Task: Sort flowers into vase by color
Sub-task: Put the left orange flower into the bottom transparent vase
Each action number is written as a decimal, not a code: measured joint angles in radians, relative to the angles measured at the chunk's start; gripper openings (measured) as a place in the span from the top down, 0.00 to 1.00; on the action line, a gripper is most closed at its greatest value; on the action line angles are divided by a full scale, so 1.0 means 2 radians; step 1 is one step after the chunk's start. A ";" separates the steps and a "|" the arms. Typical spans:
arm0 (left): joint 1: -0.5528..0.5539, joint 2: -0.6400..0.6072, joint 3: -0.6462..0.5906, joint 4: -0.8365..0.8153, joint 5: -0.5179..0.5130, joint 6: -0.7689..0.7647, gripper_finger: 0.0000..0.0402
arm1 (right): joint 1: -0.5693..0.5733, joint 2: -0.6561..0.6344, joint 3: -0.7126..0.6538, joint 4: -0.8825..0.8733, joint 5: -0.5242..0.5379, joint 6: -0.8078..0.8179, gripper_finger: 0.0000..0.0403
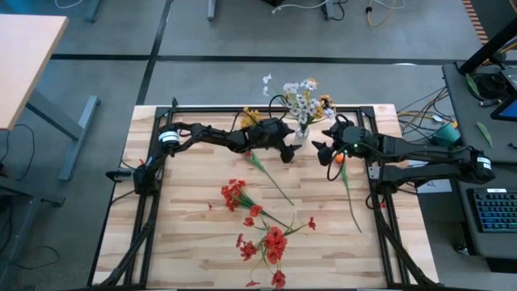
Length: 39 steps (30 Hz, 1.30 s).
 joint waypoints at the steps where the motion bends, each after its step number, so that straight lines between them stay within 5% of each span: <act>1: 0.000 -0.005 0.000 -0.011 0.000 0.000 0.16 | 0.001 0.000 0.000 -0.006 -0.006 0.006 0.28; 17: 0.000 -0.099 0.000 -0.296 -0.003 0.035 0.16 | 0.008 0.004 0.000 -0.069 -0.164 0.095 0.32; 32: -0.002 -0.208 -0.010 -0.533 -0.005 0.041 0.16 | 0.086 0.057 0.000 -0.067 -0.169 0.157 0.36; 39: -0.006 -0.263 -0.032 -0.572 -0.005 0.019 0.16 | 0.118 0.125 0.000 -0.011 -0.148 0.144 0.38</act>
